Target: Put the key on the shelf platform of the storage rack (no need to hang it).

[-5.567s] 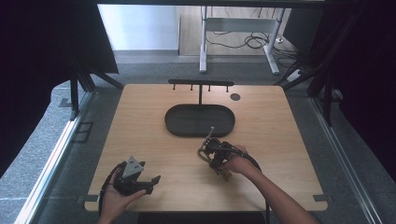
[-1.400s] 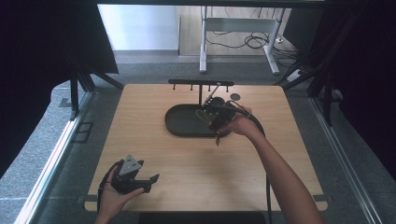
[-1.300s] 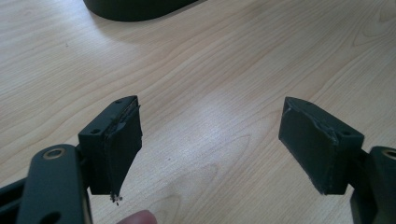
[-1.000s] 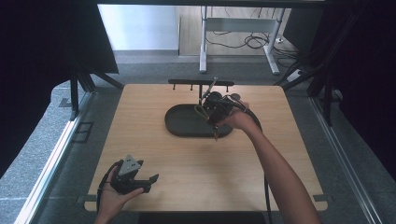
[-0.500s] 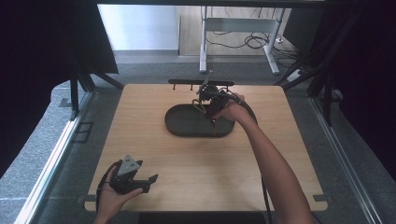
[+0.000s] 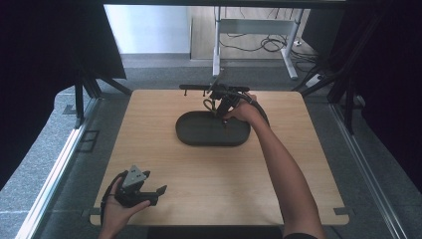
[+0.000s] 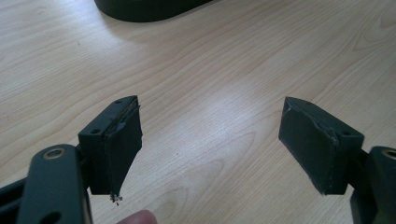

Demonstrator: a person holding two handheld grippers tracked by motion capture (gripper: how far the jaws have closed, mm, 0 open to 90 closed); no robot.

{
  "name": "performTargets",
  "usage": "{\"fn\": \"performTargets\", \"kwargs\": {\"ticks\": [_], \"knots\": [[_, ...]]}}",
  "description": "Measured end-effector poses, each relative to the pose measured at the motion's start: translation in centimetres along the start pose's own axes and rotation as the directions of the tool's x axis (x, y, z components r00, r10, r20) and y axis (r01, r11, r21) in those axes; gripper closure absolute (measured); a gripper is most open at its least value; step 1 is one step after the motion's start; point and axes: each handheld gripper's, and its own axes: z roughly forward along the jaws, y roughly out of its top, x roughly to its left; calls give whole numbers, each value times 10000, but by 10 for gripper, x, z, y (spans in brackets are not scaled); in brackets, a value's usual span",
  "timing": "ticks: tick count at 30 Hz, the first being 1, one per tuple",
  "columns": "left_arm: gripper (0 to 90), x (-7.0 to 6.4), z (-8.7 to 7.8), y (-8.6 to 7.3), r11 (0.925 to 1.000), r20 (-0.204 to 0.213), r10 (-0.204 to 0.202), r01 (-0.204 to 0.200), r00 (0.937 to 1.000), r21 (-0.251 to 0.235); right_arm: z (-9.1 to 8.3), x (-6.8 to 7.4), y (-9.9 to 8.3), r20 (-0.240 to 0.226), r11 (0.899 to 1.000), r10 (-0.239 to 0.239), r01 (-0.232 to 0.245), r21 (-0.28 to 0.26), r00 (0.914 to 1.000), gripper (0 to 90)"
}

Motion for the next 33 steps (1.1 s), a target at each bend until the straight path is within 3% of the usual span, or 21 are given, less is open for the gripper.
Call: {"fn": "performTargets", "kwargs": {"ticks": [17,33], "knots": [[216,-2,2,0,9999,45,69,-70,10000,96,49,-11,-11,91,9993,321,-323,211,9994,667],[216,-5,3,2,9993,30,237,-238,9997,298,68,-11,-18,122,9983,468,-472,352,9988,660]]}}
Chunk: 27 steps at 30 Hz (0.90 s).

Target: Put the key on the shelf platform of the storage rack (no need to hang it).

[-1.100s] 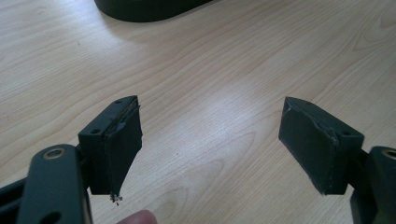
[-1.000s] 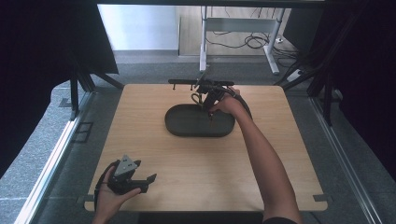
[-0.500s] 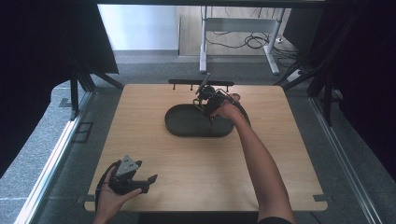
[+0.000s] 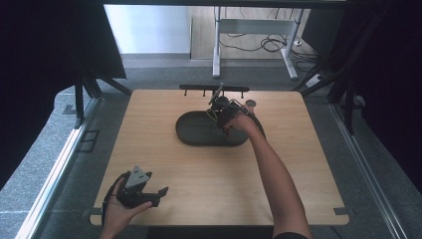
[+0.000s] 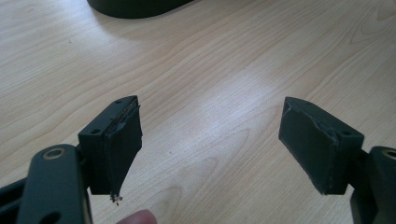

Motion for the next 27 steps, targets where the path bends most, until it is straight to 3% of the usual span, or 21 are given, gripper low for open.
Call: {"fn": "performTargets", "kwargs": {"ticks": [20,27], "knots": [[216,0,4,-1,9999,43,-13,12,10000,128,-7,3,-6,-161,9994,38,-44,-352,9999,527],[216,-1,6,-1,9999,64,-10,9,10000,159,-27,9,-16,-159,9953,95,-110,-965,9998,461]]}}
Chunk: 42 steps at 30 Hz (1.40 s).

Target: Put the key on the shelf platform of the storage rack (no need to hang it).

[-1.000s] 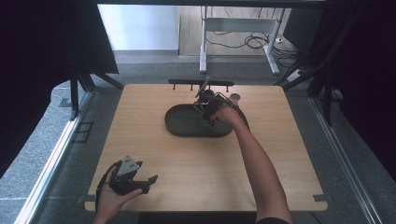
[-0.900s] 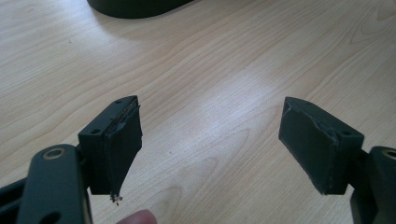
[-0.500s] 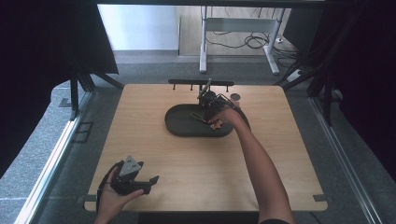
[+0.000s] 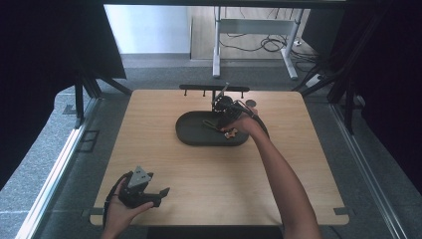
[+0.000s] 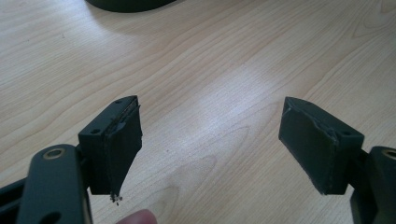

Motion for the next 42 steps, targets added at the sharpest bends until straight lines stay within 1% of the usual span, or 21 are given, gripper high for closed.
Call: {"fn": "performTargets", "kwargs": {"ticks": [1,3,4,7,10,11,14,15,17,18,20,25,28,30,33,35,37,38,39,42], "knots": [[216,-1,1,0,10000,-2,5,-5,10000,4,0,0,0,0,10000,0,0,0,10000,461],[216,-1,2,0,9999,37,62,-62,10000,82,-7,3,-4,-17,9998,57,-57,-168,10000,450],[216,-2,3,0,9999,32,74,-74,10000,98,-9,4,-6,-74,9996,10,-12,-299,10000,446],[216,-3,5,1,9998,60,117,-118,9999,167,-18,9,-15,-126,9986,151,-157,-508,9998,440],[216,-4,6,1,9997,81,134,-136,9999,193,-23,13,-26,-216,9972,151,-166,-725,9997,439],[216,-5,6,1,9997,73,149,-151,9999,206,-25,15,-30,-216,9967,194,-210,-784,9996,439],[216,-5,7,1,9996,81,137,-139,9999,249,-30,21,-45,-145,9957,103,-116,-919,9998,436],[216,-5,8,0,9996,118,118,-121,9999,240,-32,23,-51,-139,9948,95,-109,-1018,9999,442],[216,-5,9,0,9995,97,150,-152,9998,290,-35,27,-63,-319,9920,168,-206,-1245,9994,443],[216,-5,9,1,9994,96,161,-164,9998,306,-37,29,-69,-338,9908,148,-192,-1340,9993,444],[216,-7,10,1,9994,136,164,-168,9998,301,-39,33,-82,-321,9900,56,-101,-1408,9995,443],[215,-9,11,2,9991,154,225,-230,9996,367,-46,40,-116,-369,9850,132,-193,-1717,9992,442],[215,-10,12,2,9988,165,260,-267,9995,412,-47,45,-138,-362,9824,306,-367,-1831,9989,439],[215,-10,13,1,9987,156,276,-282,9995,421,-46,47,-154,-477,9793,368,-455,-1971,9982,439],[215,-10,13,1,9986,132,279,-285,9995,451,-44,50,-178,-342,9783,637,-692,-1955,9974,438],[214,-10,13,1,9985,114,278,-283,9995,461,-41,53,-193,-307,9740,871,-916,-2072,9957,440],[215,-10,13,1,9985,84,267,-271,9996,479,-38,56,-206,-243,9721,1010,-1038,-2104,9946,439],[215,-10,13,1,9985,70,254,-257,9997,490,-35,58,-218,-281,9708,1118,-1152,-2105,9933,439],[215,-10,12,1,9986,38,230,-232,9997,473,-35,58,-218,-281,9708,1118,-1152,-2105,9933,439],[215,-8,10,0,9989,-40,148,-147,9999,448,-30,59,-231,-315,9656,1373,-1408,-2184,9900,439]]}}
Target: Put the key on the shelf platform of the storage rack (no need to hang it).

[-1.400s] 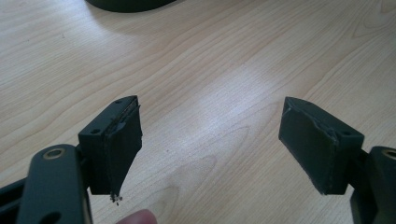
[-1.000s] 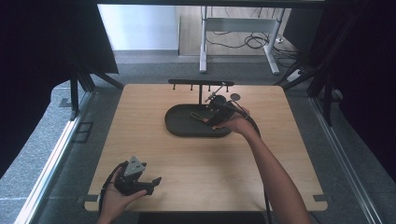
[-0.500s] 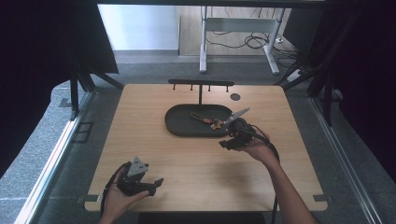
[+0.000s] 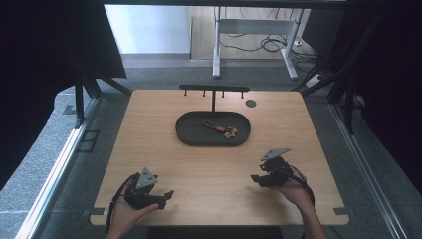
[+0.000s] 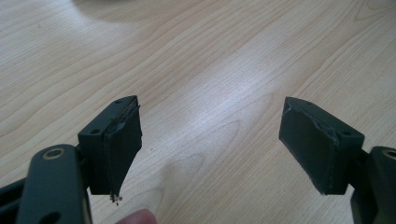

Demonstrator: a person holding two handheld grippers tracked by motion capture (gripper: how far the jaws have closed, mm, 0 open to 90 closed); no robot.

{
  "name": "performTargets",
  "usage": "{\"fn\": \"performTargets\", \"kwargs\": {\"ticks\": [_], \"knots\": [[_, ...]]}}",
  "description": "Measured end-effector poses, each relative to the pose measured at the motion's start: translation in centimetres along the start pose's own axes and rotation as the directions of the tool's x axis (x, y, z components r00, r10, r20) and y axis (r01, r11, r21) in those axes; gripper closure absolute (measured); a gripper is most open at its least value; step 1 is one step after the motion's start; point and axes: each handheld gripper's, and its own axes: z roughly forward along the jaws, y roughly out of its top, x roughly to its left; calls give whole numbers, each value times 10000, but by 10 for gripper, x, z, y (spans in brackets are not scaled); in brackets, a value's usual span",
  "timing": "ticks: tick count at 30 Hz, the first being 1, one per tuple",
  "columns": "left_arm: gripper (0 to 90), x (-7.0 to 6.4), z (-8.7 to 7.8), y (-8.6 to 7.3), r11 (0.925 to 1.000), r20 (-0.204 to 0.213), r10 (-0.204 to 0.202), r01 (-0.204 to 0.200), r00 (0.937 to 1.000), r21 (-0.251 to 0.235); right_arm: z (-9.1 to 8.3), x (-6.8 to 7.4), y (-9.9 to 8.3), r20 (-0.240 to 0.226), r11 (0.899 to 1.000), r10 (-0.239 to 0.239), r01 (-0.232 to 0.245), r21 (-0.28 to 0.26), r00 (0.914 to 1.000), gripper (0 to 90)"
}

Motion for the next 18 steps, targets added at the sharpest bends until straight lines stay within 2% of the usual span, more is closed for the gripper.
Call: {"fn": "performTargets", "kwargs": {"ticks": [2,4,5,8,12,16,18], "knots": [[215,1,-1,0,10000,-29,-19,19,10000,-30,2,0,-6,-11,10000,94,-94,-22,10000,441],[214,2,-3,0,10000,-59,-36,36,10000,-74,5,1,-8,49,9999,-37,37,125,10000,440],[214,2,-4,0,9999,-76,-54,53,10000,-104,4,2,-9,182,10000,-94,94,32,9998,443],[215,4,-6,-1,9999,-115,-79,78,9999,-139,2,3,-7,164,9996,-116,121,-270,9998,444],[215,4,-6,-1,9999,-127,-62,60,9999,-129,1,5,-6,206,9991,-143,151,-391,9997,435],[214,3,-4,-1,9999,-85,-30,29,10000,-104,3,3,-10,348,9990,26,-10,-452,9994,410],[214,3,-3,-1,10000,-66,-8,7,10000,-68,5,-1,-13,515,9986,273,-249,-472,9983,389]]}}
